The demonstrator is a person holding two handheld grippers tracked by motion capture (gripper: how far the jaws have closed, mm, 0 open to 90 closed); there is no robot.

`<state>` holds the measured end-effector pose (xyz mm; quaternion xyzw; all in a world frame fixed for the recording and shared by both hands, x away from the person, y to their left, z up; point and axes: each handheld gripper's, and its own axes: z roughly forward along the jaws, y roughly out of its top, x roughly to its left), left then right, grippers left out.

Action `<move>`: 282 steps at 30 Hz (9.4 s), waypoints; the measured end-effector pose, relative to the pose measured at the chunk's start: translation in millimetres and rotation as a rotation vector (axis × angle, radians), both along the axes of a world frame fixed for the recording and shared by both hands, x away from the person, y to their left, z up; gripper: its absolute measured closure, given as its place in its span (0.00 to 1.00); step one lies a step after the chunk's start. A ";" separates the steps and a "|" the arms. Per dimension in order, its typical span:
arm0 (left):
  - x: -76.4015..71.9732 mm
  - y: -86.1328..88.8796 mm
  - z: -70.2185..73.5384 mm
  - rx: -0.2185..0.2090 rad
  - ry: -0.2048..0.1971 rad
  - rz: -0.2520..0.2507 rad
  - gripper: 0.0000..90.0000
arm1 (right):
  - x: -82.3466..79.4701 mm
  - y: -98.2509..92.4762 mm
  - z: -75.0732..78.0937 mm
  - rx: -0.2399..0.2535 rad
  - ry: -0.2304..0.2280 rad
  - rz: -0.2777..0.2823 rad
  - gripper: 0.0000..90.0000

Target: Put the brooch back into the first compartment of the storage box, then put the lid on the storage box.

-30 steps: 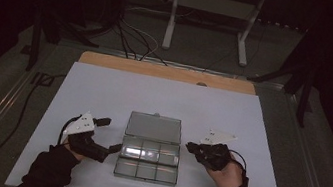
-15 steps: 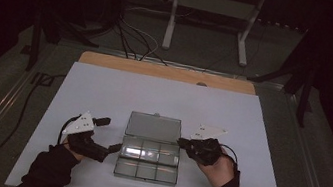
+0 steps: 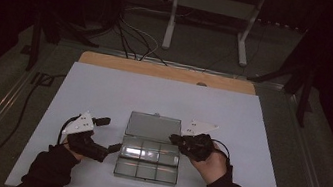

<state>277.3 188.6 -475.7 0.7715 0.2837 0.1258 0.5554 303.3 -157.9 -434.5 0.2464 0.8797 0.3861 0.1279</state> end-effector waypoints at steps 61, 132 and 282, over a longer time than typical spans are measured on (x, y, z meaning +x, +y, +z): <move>-0.4 2.4 2.8 -0.014 -0.007 0.000 0.01 | 8.7 89.9 -16.7 0.012 0.050 0.163 0.95; 43.3 -16.7 18.8 0.010 0.099 0.035 0.01 | -18.2 -70.3 -3.6 0.322 -0.127 -0.173 0.09; 75.7 -12.1 -32.0 -0.130 0.456 0.003 0.90 | -25.9 -67.4 -29.6 0.374 -0.091 -0.156 0.05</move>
